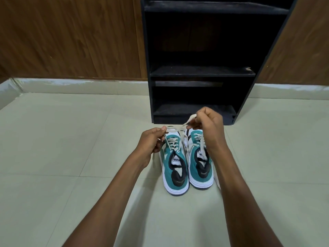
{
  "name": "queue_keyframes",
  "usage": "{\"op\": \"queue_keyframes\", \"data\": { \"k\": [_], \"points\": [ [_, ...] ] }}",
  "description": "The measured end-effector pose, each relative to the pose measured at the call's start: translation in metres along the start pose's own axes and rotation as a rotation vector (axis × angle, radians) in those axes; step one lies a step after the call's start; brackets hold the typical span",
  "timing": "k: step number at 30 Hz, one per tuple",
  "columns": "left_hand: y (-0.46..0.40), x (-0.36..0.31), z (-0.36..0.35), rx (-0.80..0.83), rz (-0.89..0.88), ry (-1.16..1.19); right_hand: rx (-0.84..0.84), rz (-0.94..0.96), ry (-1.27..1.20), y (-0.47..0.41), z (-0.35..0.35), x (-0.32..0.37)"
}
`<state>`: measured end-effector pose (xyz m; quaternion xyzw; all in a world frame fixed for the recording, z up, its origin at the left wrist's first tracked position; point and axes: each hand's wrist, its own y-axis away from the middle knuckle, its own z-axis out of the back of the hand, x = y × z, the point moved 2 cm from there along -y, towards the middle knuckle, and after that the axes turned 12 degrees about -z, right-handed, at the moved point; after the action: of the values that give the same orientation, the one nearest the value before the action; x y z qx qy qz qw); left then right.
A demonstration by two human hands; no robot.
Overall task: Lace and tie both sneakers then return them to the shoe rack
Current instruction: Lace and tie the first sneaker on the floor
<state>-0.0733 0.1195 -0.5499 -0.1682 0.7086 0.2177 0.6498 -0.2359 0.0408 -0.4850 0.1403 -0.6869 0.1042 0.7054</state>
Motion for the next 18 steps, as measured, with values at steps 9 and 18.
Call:
{"op": "queue_keyframes", "data": {
  "k": [9,18],
  "points": [
    [0.002,-0.004,-0.009,0.073,-0.051,0.007,0.089,-0.219,0.522,0.003,-0.007,-0.018],
    [-0.007,0.034,0.058,0.067,-0.198,-0.703,-0.167,-0.149,1.009,-0.008,0.016,-0.028]
  ]
}}
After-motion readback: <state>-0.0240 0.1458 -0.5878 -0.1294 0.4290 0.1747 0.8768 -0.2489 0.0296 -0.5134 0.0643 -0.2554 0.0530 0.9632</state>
